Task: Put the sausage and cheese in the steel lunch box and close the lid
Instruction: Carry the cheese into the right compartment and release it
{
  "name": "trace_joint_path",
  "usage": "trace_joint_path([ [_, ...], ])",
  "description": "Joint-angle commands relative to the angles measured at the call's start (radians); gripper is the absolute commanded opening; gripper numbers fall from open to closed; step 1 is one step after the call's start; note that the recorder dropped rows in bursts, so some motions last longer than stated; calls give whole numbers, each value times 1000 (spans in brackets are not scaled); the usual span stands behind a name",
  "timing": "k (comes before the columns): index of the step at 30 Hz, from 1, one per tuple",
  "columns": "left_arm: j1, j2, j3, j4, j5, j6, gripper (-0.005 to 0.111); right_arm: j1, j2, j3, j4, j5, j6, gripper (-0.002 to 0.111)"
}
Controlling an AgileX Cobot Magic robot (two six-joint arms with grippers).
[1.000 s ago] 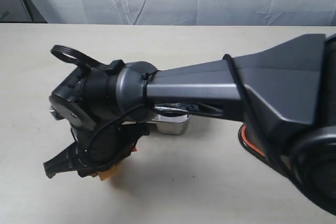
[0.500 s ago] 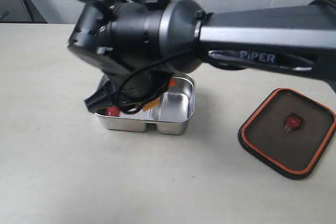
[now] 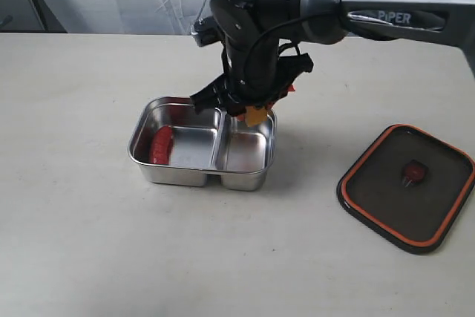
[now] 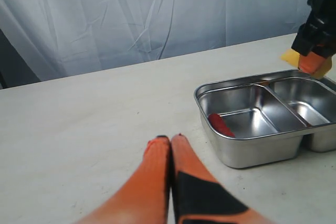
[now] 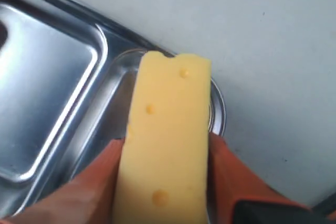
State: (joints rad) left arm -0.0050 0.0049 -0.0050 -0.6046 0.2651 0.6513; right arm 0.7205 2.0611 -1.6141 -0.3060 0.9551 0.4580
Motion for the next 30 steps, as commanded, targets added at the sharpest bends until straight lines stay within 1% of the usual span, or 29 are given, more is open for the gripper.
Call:
trace_joint_path([
  [1,-7,-5,5,1,-4,1,0,-40,66,4,88,8,-94,-1],
  [9,-7,-5,5,1,-4,1,0,-44,114,4,88,-24,-88,-1],
  [26,-7,-5,5,1,-4,1,0,-46,94,4,111,-18,-83,-1],
  [28,-7,-5,5,1,-4,1,0,-46,94,4,120,-16,-83,6],
  [29,-7,-5,5,1,-4,1,0,-46,94,4,119,-14,-83,11],
  [30,-7,-5,5,1,-4,1,0,-46,94,4,119,-14,-83,19],
])
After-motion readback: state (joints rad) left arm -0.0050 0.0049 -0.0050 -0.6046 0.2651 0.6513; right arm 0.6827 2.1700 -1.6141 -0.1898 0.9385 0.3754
